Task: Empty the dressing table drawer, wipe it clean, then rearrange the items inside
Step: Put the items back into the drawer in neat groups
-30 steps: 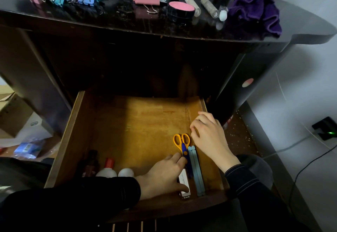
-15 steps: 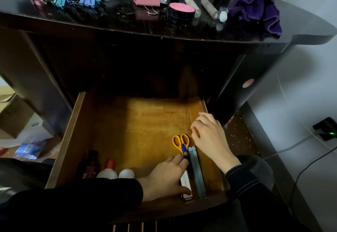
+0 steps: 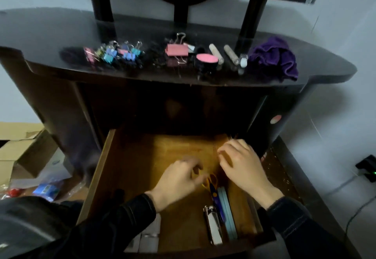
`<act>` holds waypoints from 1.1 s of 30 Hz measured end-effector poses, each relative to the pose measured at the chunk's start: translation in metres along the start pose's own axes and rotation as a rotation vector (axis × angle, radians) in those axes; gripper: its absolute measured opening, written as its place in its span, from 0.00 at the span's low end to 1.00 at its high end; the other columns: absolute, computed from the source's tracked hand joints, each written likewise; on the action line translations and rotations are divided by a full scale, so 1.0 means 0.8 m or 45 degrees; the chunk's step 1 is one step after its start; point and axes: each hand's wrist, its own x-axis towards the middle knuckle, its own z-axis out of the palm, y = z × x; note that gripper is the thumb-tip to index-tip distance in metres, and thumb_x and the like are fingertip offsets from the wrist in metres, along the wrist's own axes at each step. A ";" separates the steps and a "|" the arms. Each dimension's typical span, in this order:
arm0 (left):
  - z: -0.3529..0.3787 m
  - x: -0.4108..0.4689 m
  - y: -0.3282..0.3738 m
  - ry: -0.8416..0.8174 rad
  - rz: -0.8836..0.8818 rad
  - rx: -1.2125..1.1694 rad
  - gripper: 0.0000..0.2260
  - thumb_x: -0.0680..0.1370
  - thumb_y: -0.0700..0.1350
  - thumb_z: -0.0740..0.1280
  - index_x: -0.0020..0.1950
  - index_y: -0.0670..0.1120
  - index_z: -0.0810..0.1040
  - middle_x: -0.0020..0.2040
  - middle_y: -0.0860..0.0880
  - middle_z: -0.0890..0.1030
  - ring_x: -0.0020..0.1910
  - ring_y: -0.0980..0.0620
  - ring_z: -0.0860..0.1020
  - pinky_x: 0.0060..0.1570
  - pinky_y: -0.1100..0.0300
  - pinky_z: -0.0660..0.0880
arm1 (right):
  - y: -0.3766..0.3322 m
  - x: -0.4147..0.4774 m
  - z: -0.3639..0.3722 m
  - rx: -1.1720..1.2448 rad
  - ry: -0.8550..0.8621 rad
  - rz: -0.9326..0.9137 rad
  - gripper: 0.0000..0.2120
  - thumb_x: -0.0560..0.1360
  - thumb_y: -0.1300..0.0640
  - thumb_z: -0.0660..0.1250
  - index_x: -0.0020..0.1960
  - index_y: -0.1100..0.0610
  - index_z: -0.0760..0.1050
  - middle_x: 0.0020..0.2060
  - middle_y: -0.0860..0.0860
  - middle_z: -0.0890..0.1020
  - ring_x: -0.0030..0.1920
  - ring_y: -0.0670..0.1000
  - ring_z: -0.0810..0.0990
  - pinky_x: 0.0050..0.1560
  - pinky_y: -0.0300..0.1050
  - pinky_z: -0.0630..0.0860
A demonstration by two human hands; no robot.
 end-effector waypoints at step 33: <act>-0.274 0.142 0.068 0.453 -0.055 -0.902 0.09 0.79 0.39 0.67 0.40 0.42 0.83 0.34 0.47 0.80 0.32 0.53 0.76 0.26 0.60 0.73 | -0.033 0.345 -0.198 0.396 0.020 0.588 0.16 0.82 0.60 0.59 0.69 0.62 0.72 0.52 0.59 0.82 0.47 0.59 0.82 0.41 0.48 0.73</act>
